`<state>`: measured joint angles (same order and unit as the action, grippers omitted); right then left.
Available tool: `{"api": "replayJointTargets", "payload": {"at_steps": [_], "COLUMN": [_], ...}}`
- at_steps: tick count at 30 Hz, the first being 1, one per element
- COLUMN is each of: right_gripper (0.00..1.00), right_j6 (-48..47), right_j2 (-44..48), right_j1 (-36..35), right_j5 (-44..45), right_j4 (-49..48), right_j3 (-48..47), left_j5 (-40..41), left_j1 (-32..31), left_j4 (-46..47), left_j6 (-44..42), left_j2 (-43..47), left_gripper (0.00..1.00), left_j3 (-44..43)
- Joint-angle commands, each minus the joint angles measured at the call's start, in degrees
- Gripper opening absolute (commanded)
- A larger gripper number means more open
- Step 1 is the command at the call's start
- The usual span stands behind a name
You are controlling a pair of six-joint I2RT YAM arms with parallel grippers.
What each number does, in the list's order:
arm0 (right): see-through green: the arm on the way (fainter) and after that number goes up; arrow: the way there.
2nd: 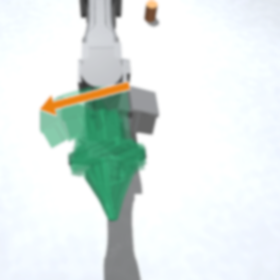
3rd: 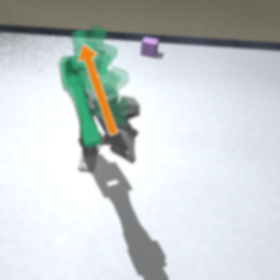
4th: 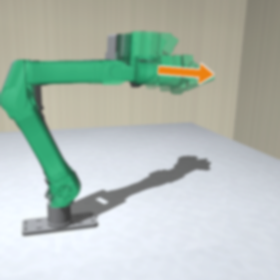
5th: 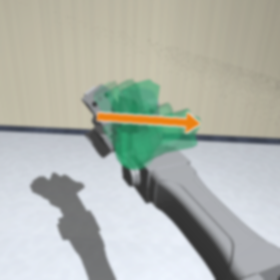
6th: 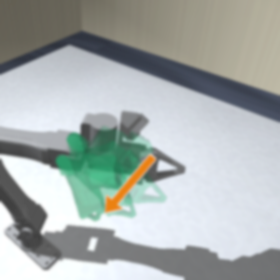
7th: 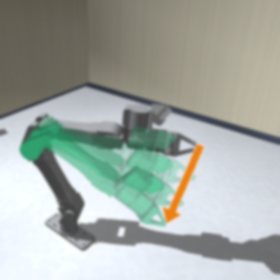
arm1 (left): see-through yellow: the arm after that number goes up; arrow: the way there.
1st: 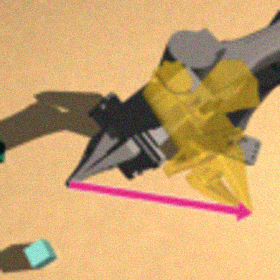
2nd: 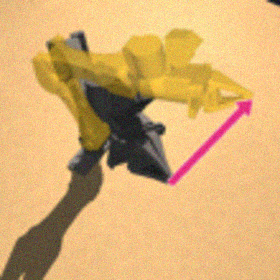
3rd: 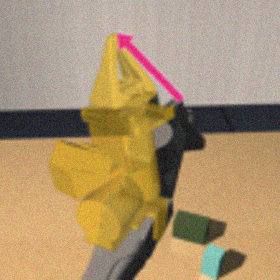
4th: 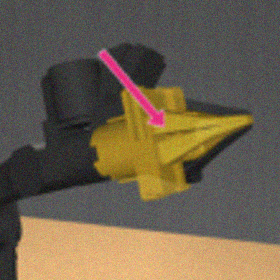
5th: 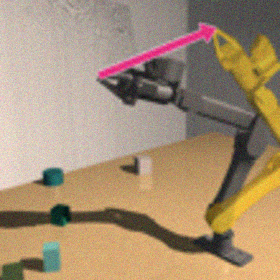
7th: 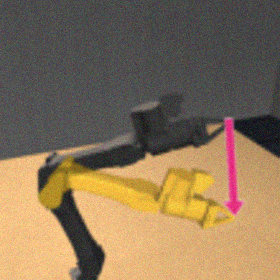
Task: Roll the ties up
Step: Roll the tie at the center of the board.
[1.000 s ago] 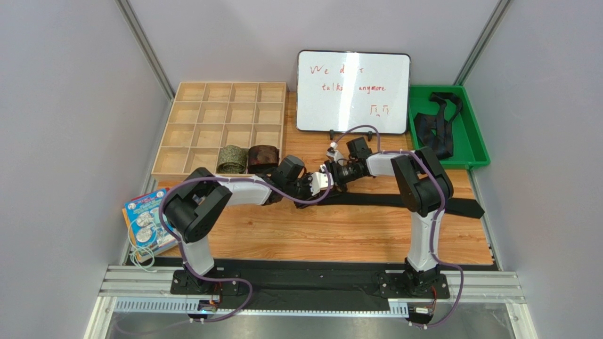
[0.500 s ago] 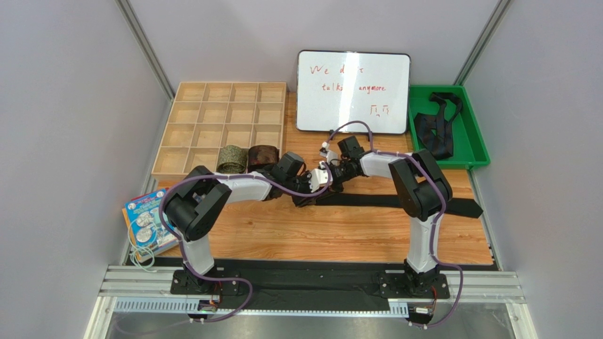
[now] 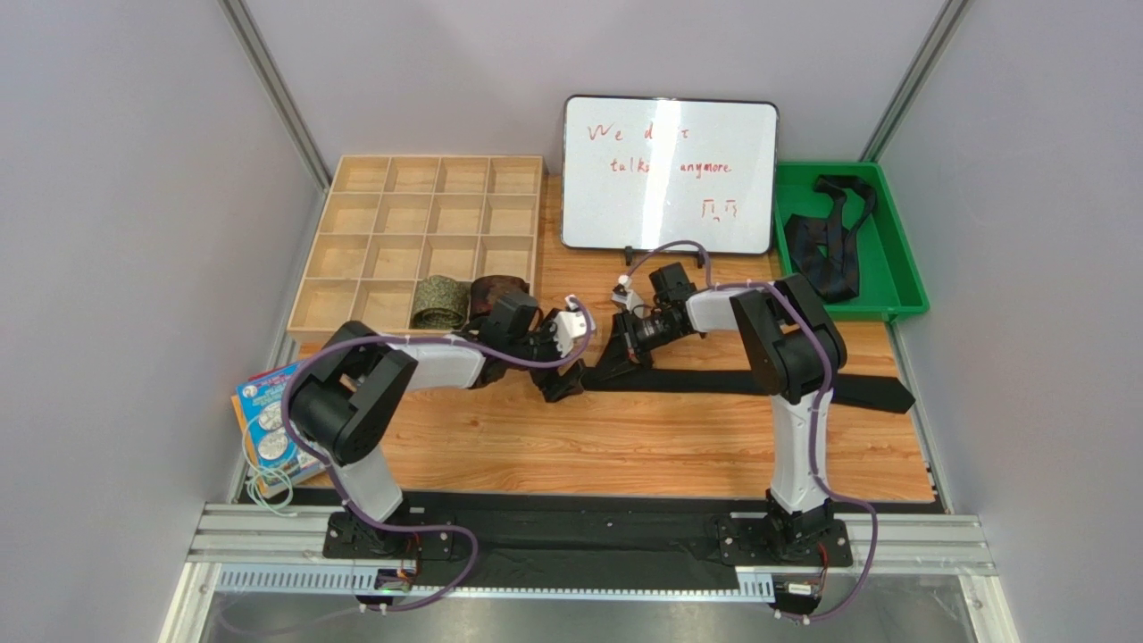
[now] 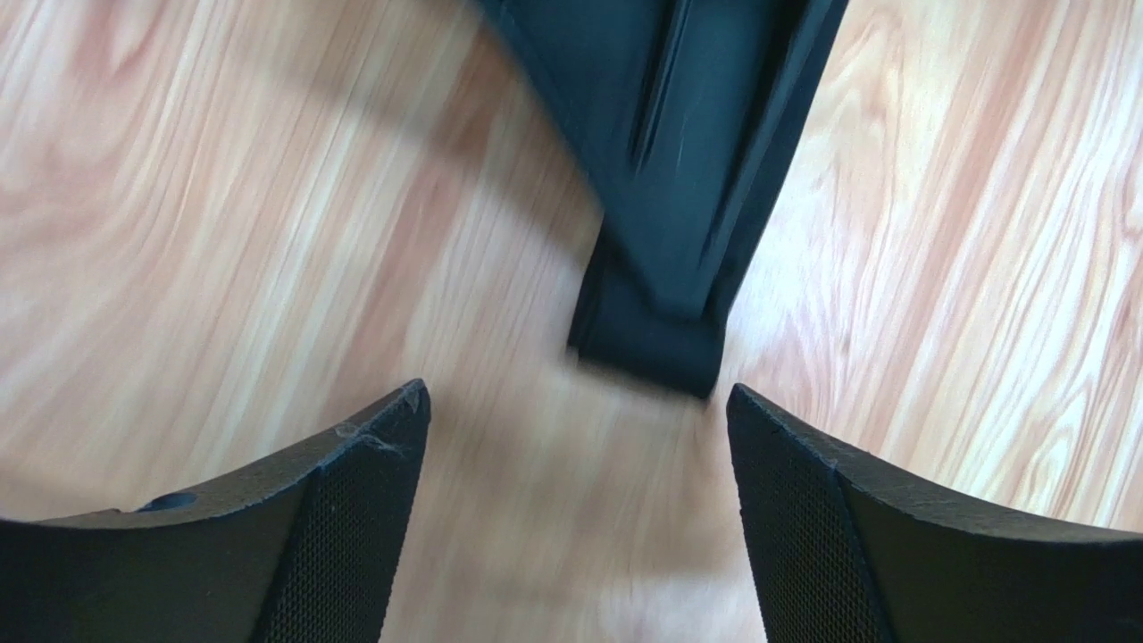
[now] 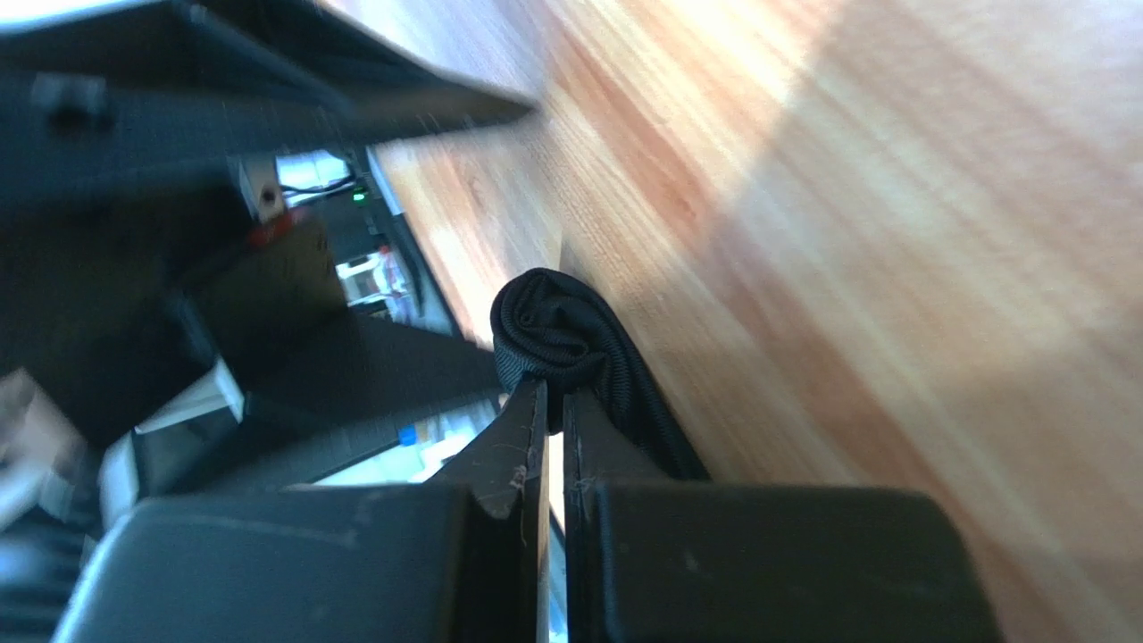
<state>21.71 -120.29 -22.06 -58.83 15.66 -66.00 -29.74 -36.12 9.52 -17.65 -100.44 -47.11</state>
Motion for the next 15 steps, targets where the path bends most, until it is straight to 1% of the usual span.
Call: {"api": "replayJointTargets", "payload": {"at_steps": [1,2,4,10,15], "right_gripper": [0.00,0.00,0.00,0.00,0.00], "right_j6": [-0.36,-0.27,0.52,1.75,3.77], "right_j2": [-3.98,-4.16,-4.78,-6.53,-7.85], "right_j1": [1.49,1.76,2.63,4.48,6.06], "right_j5": [1.19,0.65,-1.10,-5.15,-7.87], "right_j4": [-2.64,-3.09,-4.66,-7.31,-9.33], "right_j3": [1.57,1.92,2.27,2.45,2.28], "left_j5": [-3.13,-3.66,-4.88,-4.98,-5.60], "left_j1": [1.31,1.31,1.31,0.87,-0.44], "left_j4": [15.06,18.22,20.87,32.82,39.69], "left_j6": [3.23,3.93,4.99,8.86,9.91], "left_j2": [5.26,5.26,4.30,-2.20,-6.43], "left_gripper": [0.87,0.87,0.85,0.82,0.81], "left_j3": [9.03,9.66,10.28,11.78,12.92]}}
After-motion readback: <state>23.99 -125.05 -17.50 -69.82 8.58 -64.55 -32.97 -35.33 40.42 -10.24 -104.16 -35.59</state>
